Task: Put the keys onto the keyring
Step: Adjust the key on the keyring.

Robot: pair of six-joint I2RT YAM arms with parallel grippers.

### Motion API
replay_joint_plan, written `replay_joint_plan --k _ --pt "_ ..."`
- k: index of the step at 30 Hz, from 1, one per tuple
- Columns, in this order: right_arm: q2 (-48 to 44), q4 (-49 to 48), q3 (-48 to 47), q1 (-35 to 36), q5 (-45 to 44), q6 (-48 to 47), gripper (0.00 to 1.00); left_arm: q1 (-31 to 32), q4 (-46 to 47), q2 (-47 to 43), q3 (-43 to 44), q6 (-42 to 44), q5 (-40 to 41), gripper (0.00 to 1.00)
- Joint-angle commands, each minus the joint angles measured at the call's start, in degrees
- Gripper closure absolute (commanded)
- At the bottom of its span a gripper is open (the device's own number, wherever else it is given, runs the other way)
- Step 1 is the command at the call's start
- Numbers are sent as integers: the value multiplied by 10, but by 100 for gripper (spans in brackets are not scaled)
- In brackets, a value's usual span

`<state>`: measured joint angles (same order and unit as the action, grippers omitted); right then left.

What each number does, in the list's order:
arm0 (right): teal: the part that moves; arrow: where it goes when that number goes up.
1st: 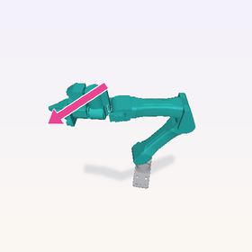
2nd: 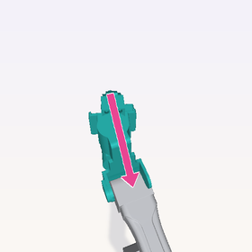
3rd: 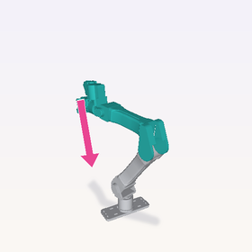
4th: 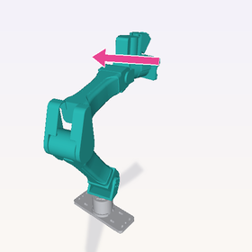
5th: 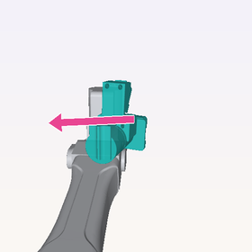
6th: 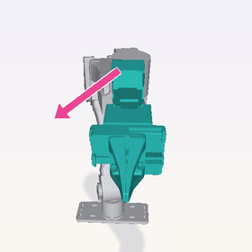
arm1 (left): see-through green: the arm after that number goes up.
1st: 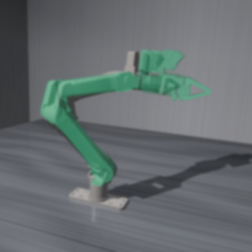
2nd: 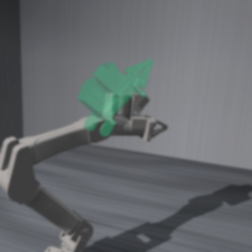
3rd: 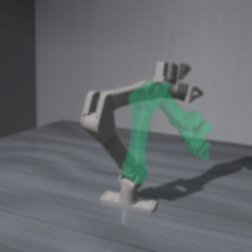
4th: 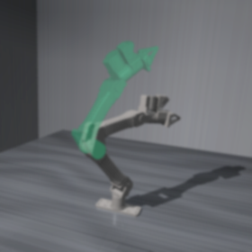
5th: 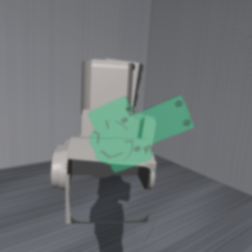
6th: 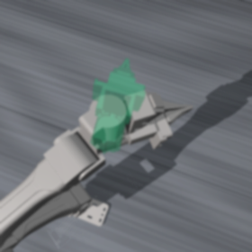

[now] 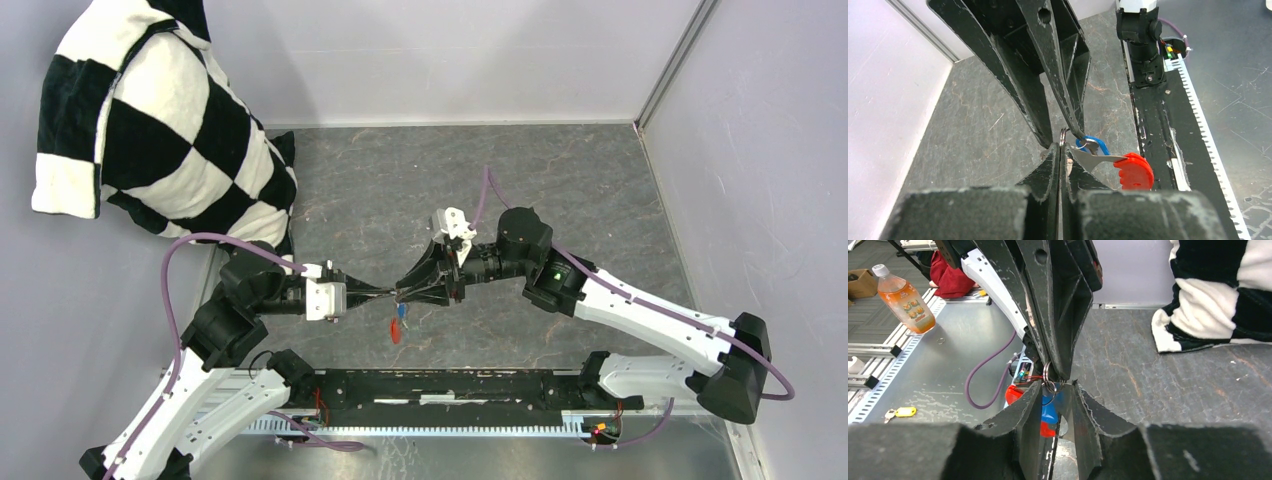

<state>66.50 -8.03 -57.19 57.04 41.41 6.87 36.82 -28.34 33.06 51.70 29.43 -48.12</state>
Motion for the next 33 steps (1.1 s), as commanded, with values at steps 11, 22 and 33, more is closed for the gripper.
replay_joint_plan --k 11,22,33 --pt "1 -1 -11 1 -6 -1 100 -1 16 1 17 5 -20 98" --pt "24 206 -106 1 -39 -103 100 -1 -55 31 44 30 -18 65" --pt "71 356 -214 25 -110 -157 100 0 -98 85 76 30 -1 68"
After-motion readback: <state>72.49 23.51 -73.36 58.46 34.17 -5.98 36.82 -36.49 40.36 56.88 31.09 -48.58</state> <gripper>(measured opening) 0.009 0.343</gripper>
